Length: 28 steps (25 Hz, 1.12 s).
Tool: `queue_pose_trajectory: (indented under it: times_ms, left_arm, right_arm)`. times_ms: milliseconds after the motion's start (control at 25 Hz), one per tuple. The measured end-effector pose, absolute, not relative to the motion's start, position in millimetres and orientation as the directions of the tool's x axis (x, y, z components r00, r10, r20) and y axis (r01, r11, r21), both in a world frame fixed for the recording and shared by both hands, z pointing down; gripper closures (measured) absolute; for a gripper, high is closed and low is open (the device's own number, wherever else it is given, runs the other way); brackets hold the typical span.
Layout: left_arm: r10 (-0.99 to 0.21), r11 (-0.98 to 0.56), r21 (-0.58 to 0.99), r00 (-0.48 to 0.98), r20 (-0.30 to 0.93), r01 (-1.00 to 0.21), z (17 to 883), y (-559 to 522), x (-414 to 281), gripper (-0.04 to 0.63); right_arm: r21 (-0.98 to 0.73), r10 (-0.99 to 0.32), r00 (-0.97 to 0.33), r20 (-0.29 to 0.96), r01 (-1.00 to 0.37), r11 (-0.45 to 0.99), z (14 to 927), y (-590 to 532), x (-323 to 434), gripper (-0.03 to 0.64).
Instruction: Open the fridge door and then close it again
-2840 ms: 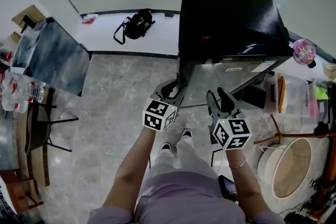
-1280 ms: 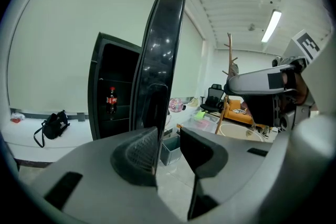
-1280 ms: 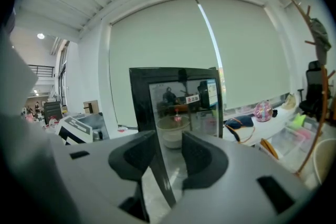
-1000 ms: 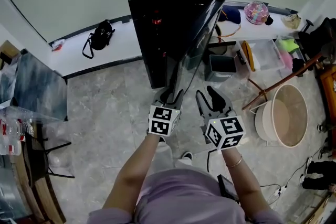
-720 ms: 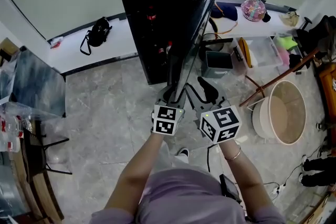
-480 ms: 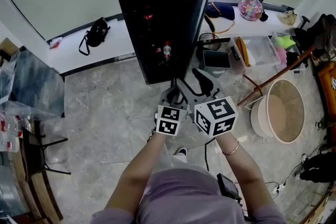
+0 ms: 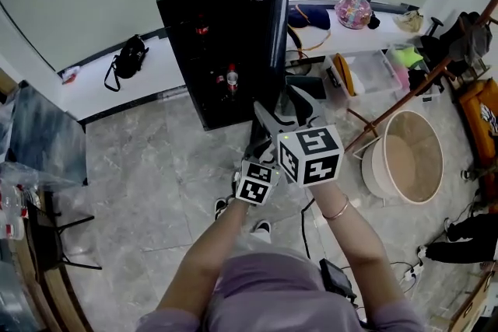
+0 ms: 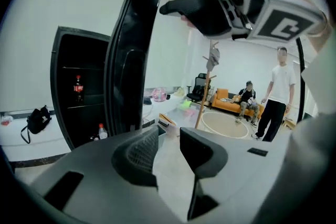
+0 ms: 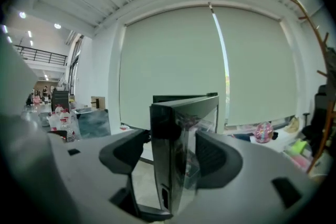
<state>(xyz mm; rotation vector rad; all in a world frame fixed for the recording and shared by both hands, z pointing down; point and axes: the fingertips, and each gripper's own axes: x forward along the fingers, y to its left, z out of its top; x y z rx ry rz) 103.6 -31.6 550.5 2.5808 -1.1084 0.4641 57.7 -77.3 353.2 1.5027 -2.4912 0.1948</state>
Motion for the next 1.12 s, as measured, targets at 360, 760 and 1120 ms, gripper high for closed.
queue_pose_trajectory:
  times_ms: [360, 760, 1120]
  left_arm:
    - [-0.636, -0.608, 0.179, 0.609, 0.475, -0.774, 586, -8, 64, 0.477]
    - [-0.721, -0.474, 0.181, 0.498, 0.481, -0.862, 587, -32, 2, 0.479]
    - [-0.751, -0.478, 0.168, 0.500, 0.431, -0.862, 560, -50, 9, 0.482]
  right_arm:
    - [0.141, -0.901, -0.343, 0.266, -0.911, 0.388, 357, -99, 47, 0.314]
    - [0.143, -0.896, -0.379, 0.231, -0.898, 0.417, 355, -97, 57, 0.328]
    - [0.153, -0.907, -0.355, 0.228, -0.907, 0.394, 356, -84, 99, 0.365]
